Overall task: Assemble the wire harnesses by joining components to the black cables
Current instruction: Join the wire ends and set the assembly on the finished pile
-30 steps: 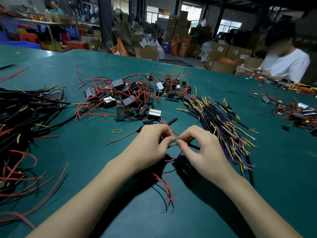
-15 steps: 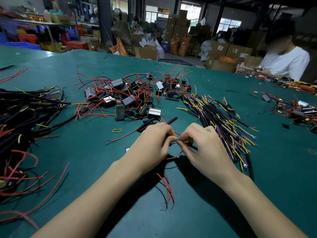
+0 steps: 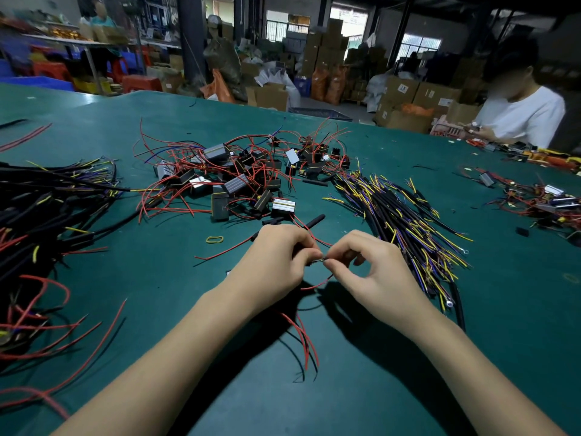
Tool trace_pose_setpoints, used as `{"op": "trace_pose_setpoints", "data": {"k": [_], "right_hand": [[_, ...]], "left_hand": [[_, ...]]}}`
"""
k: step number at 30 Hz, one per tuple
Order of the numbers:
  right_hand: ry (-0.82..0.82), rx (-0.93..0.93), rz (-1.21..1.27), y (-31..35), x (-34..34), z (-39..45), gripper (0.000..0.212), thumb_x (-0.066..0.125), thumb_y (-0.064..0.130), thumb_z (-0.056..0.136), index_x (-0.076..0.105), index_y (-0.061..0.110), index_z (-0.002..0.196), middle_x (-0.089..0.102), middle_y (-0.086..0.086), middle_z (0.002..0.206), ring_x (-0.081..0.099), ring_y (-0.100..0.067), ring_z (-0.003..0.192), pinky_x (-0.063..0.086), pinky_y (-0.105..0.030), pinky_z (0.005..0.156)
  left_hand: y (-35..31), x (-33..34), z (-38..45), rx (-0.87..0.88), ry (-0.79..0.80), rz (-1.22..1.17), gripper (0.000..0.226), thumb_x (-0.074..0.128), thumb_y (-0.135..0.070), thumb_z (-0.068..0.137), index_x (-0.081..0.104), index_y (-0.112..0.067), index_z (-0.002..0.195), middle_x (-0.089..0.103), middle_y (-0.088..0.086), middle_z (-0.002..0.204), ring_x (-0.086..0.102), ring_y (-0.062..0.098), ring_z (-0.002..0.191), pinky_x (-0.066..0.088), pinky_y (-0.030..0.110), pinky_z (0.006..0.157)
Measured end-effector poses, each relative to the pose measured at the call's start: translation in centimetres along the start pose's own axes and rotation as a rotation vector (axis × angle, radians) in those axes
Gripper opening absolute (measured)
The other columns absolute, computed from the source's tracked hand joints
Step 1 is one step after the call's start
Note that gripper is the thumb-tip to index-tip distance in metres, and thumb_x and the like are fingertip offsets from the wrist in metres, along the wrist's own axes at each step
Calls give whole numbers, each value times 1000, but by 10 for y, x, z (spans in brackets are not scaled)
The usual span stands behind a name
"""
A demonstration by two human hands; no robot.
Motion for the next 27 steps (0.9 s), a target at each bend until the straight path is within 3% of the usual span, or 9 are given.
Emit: {"op": "trace_pose_setpoints", "data": {"k": [5, 10, 13, 18, 21, 23, 26, 27], "right_hand": [[-14, 43, -43, -2, -1, -1, 7, 71, 7, 82, 67, 10, 76, 62, 3, 71, 55, -10, 71, 37, -10, 66], [-27, -126, -493, 10, 3, -5, 13, 72, 13, 80, 61, 10, 74, 59, 0, 71, 55, -24, 60, 44, -34, 62], [-52, -197, -722, 22, 8, -6, 24, 78, 9, 64, 54, 8, 67, 54, -7, 62, 49, -29, 49, 43, -33, 52], [-63, -175, -811, 26, 14, -5, 33, 84, 11, 52, 55, 8, 67, 53, -9, 60, 51, -28, 44, 40, -29, 50], [-108, -91, -675, 23, 11, -6, 25, 77, 7, 64, 52, 9, 68, 54, -7, 64, 50, -29, 51, 40, -32, 55], [-73, 31, -397, 14, 8, -6, 16, 69, 8, 77, 54, 11, 71, 56, 1, 69, 53, -22, 64, 41, -32, 66], [-54, 240, -15, -2, 5, -4, 10, 67, 9, 83, 65, 16, 75, 65, 9, 74, 58, -3, 75, 42, -12, 71], [-62, 297, 66, -7, 5, -3, 10, 68, 10, 83, 68, 17, 76, 68, 8, 75, 60, -1, 74, 43, -11, 71]], "left_hand": [[-4, 3, -2, 21, 15, 23, 10, 66, -15, 87, 72, -9, 81, 69, 1, 78, 57, 10, 71, 41, 16, 67], [-7, 5, -5, 40, 50, 33, 13, 65, -16, 87, 71, -6, 82, 69, 4, 79, 58, 14, 73, 45, 25, 71], [-11, 6, -5, 46, 46, 31, 12, 65, -15, 87, 71, -7, 80, 67, 3, 76, 54, 13, 69, 42, 23, 68], [-13, 9, -5, 5, 46, -9, 13, 63, -12, 86, 72, -7, 79, 70, 3, 76, 59, 13, 70, 45, 22, 68], [-11, 9, -4, -11, 36, -27, 13, 63, -14, 87, 72, -9, 80, 70, 2, 76, 60, 13, 70, 44, 22, 68], [-7, 7, -4, -25, 10, -32, 12, 64, -16, 88, 72, -9, 81, 68, 0, 74, 57, 11, 68, 41, 19, 65], [-2, 4, -2, -31, -22, -17, 12, 64, -17, 88, 71, -9, 82, 60, -5, 70, 48, 4, 63, 34, 9, 61], [-2, 3, -1, -30, -31, -15, 12, 65, -17, 88, 71, -9, 82, 58, -7, 70, 47, 2, 62, 33, 6, 61]]}}
Point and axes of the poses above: each hand's wrist, its own z-axis towards the middle knuckle, its own x-axis out of the palm, y = z × x, the point moved 5 cm from there along z, towards the middle knuckle
